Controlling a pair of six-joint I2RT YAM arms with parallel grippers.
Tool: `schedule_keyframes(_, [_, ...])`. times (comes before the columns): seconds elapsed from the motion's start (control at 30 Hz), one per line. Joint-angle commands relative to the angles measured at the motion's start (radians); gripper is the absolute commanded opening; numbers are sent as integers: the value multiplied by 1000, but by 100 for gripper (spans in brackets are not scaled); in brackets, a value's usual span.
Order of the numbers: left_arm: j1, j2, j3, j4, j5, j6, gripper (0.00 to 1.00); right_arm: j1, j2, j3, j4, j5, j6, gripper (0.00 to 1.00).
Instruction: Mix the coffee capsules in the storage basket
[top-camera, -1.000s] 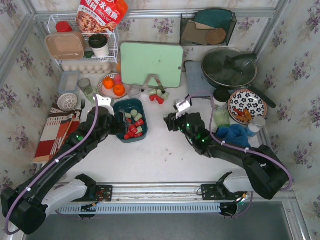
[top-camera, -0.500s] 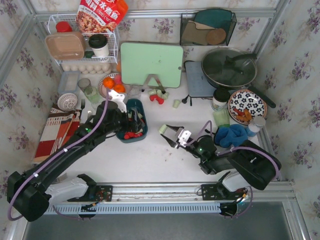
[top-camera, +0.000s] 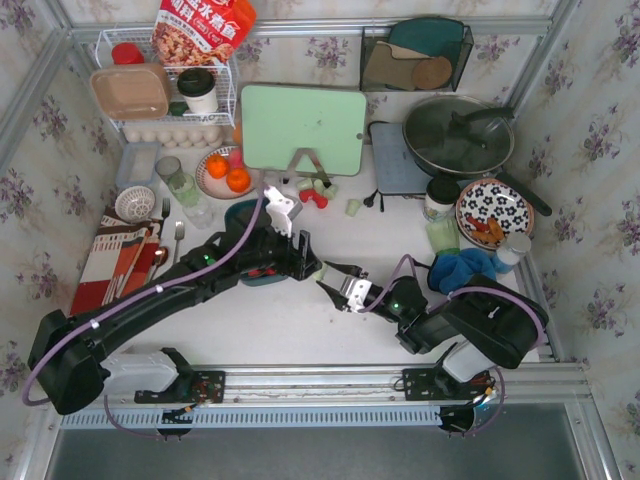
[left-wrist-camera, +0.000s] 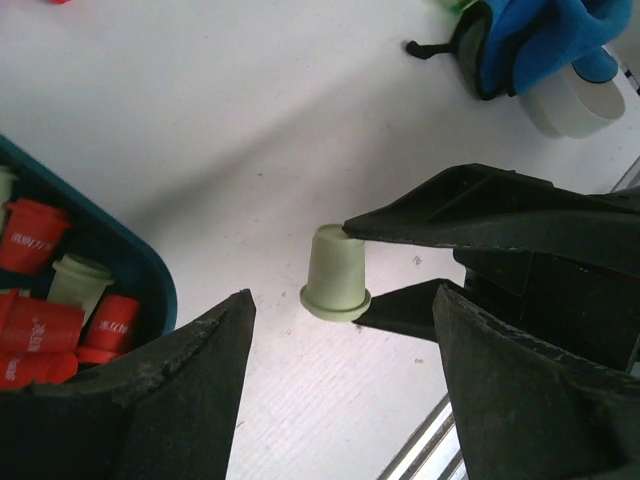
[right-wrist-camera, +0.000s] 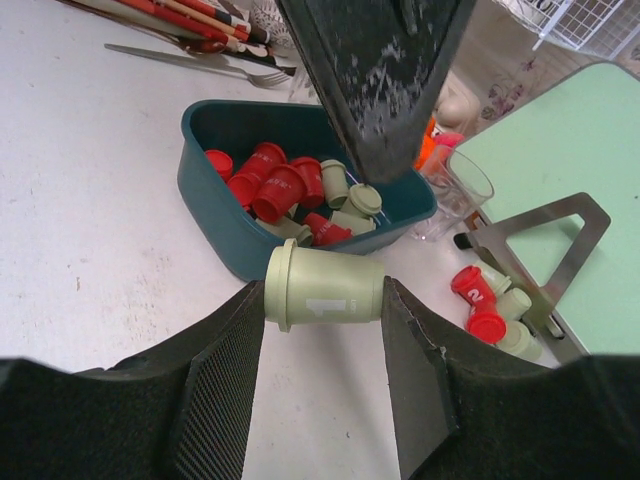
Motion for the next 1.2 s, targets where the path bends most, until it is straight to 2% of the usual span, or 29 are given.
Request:
schedule_keyframes(0.0, [-19,36,20,47,10,43,74,5,-10,1,230,5,-34,37])
schedule_keyframes(0.4, [-51,117,33,95,11,31,67,18,-32,3,226,-19,-21,38])
schedule_keyframes(0.57, [-60,151,45,101,10,35,47,19,-39,-1,234,-11,-14,39])
schedule_keyframes(0.63, [-62,157,45,105,6,32,45,20,-43,-1,233,-11,-10,40])
schedule_keyframes(0.77, [-67,162,38,128,9,29,35,19,-39,0,239,5,-4,40])
schedule_keyframes(0.83, [-69,167,38,132,10,31,26,19,-36,0,247,16,1,41])
schedule_keyframes(0.93, [-70,167,38,126,-2,36,12,19,-32,-2,256,30,8,47])
schedule_keyframes(1.0, [-71,155,37,114,-36,30,8,19,-30,-3,262,46,10,54])
schedule_keyframes(1.03, [-70,146,34,106,-66,27,8,19,-27,-3,265,58,12,61])
schedule_keyframes(1.17, [-62,93,33,49,-182,34,5,20,-10,-7,290,112,14,79])
